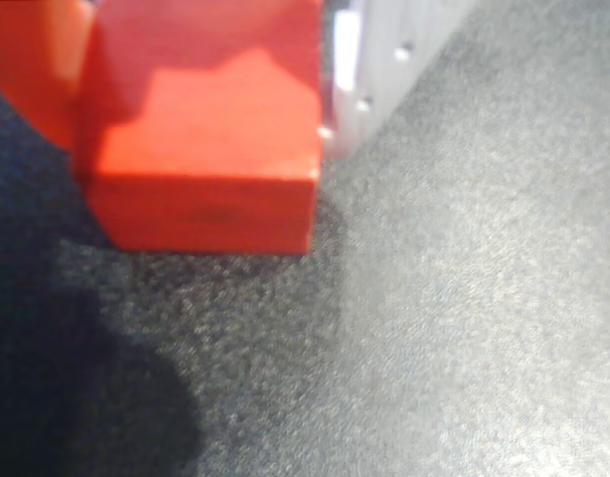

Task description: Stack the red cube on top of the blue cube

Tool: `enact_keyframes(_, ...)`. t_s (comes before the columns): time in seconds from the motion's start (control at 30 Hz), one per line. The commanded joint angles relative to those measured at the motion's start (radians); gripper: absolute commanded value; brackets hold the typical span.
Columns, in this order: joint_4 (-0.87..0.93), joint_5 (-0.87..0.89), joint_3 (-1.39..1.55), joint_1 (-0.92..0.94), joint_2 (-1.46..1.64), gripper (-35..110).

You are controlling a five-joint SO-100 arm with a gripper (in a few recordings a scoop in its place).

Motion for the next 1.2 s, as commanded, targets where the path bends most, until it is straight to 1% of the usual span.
enact_keyframes(0.0, 0.091, -0.006, -0.032, 0.008, 0.051, 0)
enact_keyframes(0.4, 0.091, -0.009, 0.400, 0.009, 0.472, 0)
enact_keyframes(0.67, 0.087, -0.057, 0.698, 0.011, 0.736, 0)
enact_keyframes(0.83, 0.005, -0.080, 0.960, 0.014, 0.950, 0)
enact_keyframes(0.97, 0.003, -0.094, 1.022, 0.015, 1.020, 0)
enact_keyframes(1.17, -0.192, -0.095, 1.351, 0.002, 1.210, 0)
